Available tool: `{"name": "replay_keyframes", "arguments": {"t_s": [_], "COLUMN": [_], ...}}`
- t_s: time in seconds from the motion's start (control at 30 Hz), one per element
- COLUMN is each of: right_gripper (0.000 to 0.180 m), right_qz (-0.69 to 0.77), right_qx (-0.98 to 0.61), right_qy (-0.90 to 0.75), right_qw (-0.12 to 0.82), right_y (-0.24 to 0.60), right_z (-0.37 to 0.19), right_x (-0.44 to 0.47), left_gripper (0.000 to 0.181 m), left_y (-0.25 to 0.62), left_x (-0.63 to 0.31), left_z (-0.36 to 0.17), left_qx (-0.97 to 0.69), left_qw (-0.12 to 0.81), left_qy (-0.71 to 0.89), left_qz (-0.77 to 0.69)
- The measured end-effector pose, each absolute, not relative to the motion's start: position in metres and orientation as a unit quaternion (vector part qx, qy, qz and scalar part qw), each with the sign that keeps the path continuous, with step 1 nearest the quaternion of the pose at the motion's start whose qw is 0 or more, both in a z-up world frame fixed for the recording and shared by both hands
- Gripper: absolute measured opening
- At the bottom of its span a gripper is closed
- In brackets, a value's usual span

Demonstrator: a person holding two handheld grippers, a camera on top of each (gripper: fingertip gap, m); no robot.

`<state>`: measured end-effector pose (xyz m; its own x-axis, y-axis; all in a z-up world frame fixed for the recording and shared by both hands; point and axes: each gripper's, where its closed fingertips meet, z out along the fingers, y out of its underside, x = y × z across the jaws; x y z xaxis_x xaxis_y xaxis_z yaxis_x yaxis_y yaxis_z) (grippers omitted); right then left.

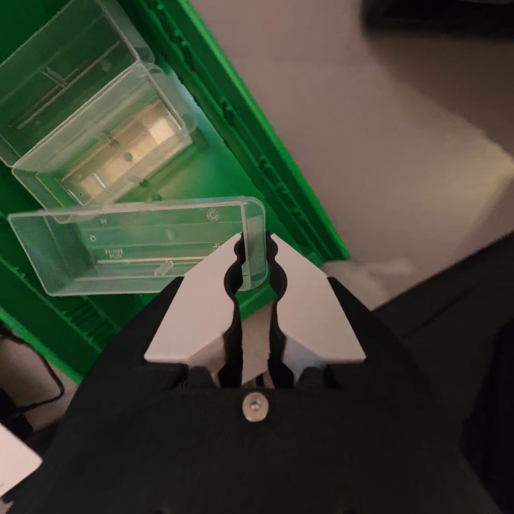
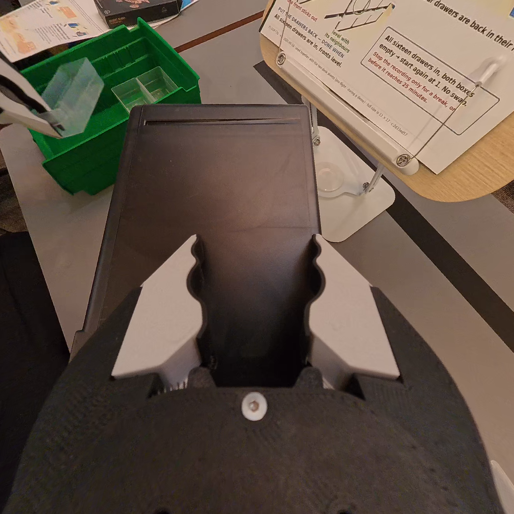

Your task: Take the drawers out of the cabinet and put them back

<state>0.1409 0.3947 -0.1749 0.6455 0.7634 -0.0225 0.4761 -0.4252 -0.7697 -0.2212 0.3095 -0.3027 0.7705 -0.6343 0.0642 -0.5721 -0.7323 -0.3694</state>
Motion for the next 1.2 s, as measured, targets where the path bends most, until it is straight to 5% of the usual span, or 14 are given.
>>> {"name": "replay_keyframes", "arguments": {"t_s": [0.3, 0.8, 1.1, 1.2], "right_gripper": [0.077, 0.077, 0.077, 0.077], "right_qz": [0.188, 0.188, 0.188, 0.188], "right_qx": [-0.823, -0.823, -0.823, -0.823], "right_qy": [-0.376, -0.376, -0.376, -0.376], "right_qw": [0.382, 0.381, 0.382, 0.382], "right_y": [0.395, 0.395, 0.395, 0.395], "right_z": [-0.175, -0.175, -0.175, -0.175], "right_x": [0.141, 0.141, 0.141, 0.141], "left_gripper": [0.012, 0.014, 0.095, 0.102], "left_y": [0.227, 0.176, 0.190, 0.196], "left_x": [-0.132, -0.100, -0.107, -0.088], "left_z": [-0.255, -0.369, -0.342, -0.341], "left_qx": [-0.787, -0.652, -0.825, -0.889], "left_qw": [0.173, -0.004, 0.086, 0.138], "left_qy": [0.587, 0.758, 0.553, 0.406], "left_qz": [-0.076, -0.018, -0.081, -0.160]}}
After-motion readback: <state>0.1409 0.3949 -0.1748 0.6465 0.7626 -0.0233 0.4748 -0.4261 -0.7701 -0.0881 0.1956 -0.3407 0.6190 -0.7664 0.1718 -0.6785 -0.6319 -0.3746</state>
